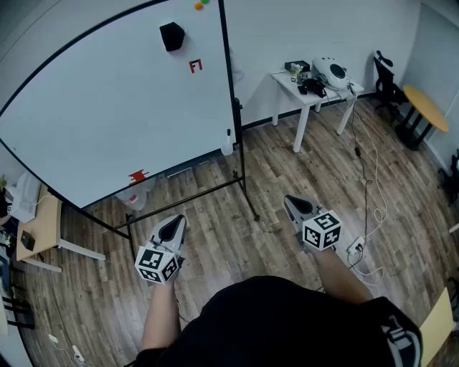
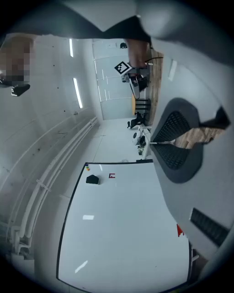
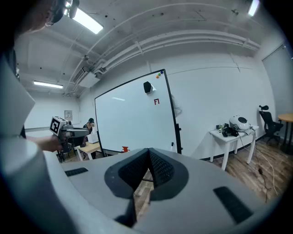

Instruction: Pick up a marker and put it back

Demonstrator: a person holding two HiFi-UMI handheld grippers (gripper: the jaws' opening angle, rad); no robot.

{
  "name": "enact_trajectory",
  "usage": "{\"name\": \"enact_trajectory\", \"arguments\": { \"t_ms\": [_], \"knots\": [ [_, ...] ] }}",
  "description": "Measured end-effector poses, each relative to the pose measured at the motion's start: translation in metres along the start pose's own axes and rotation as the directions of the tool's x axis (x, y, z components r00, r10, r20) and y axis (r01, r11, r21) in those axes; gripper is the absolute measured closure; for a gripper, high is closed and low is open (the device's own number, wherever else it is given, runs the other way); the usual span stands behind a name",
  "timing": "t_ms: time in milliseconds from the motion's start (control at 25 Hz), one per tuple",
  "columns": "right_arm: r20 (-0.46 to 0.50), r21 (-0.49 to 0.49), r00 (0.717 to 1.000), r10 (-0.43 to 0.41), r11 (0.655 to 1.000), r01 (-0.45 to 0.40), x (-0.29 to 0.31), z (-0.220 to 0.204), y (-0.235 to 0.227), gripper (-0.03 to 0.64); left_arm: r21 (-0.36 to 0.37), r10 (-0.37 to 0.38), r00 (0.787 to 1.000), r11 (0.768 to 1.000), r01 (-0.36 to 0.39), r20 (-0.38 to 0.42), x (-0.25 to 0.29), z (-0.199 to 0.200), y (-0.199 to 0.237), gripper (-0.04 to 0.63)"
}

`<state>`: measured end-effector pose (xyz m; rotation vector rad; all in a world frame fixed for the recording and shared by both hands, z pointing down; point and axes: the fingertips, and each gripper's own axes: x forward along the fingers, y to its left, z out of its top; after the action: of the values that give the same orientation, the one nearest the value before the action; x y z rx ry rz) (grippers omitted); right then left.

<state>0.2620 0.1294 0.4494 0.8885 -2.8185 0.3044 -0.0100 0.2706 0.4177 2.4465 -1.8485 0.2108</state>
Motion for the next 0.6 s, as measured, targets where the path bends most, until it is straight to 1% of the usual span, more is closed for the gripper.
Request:
{"name": "enact_trajectory", "arguments": {
  "t_ms": [200, 360, 600],
  "knots": [
    [-0.008, -0.001, 1.000, 0.024, 1.000, -0.024, -0.004, -0.006, -0.021, 0.620, -0.001, 0.001, 1.000, 1.000, -0.001, -0.011, 0.020, -0.002, -0.023, 0.572],
    [0.015, 0.026, 0.999, 0.046, 0.999, -0.047, -0.004, -0.006, -0.032, 0.620, -0.004, 0.002, 1.000, 1.000, -0.002, -0.022, 0.030, -0.002, -0.033, 0.572],
    [0.012, 0.034, 0.997, 0.074, 0.997, -0.074, 0.014, -0.004, -0.035, 0.620, -0.012, 0.029, 0.999, 0.999, -0.030, -0.033, 0.042, 0.001, -0.021, 0.577]
  ]
}}
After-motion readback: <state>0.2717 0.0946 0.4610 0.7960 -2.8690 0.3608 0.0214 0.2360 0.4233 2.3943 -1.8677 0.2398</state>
